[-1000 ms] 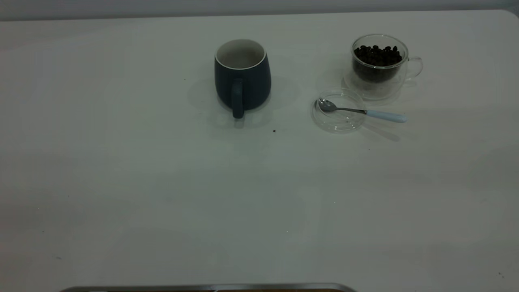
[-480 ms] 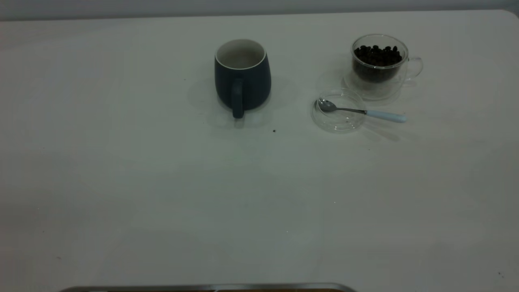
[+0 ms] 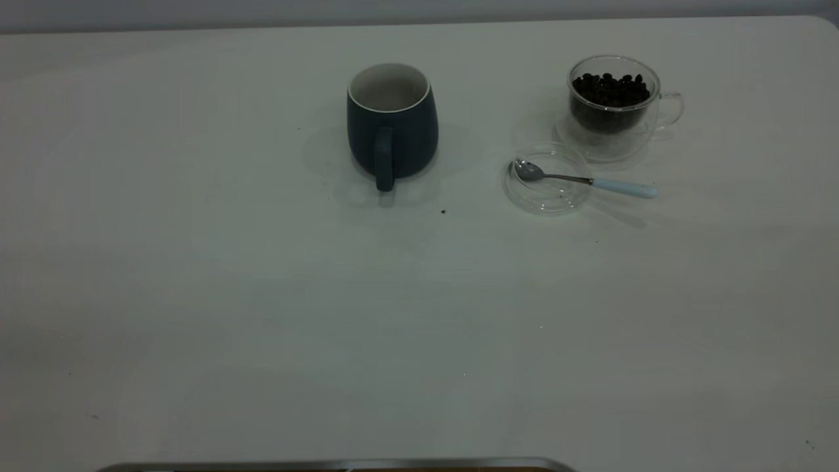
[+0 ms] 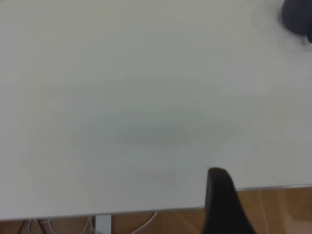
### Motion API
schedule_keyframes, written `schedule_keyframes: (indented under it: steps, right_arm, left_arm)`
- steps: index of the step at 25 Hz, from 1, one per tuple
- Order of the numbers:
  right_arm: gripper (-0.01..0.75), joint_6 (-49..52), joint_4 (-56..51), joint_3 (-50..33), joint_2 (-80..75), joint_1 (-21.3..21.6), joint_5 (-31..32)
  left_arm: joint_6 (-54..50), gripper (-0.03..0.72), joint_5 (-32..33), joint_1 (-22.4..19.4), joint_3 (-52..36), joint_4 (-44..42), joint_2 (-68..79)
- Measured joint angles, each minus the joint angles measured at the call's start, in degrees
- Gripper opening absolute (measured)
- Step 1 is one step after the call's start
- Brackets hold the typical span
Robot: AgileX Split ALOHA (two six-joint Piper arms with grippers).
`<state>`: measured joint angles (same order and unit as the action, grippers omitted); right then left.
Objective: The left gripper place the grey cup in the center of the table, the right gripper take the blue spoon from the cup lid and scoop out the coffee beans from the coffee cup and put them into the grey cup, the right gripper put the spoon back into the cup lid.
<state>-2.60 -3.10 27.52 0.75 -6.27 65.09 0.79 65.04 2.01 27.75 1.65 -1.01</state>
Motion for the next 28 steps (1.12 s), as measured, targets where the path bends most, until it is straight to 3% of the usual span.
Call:
schedule_keyframes:
  steps: [28]
  right_arm:
    - [0.504, 3.68, 4.3, -0.16, 0.0, 0.0, -0.4]
  left_arm:
    - [0.0, 0.495, 0.0, 0.0, 0.0, 0.0, 0.0]
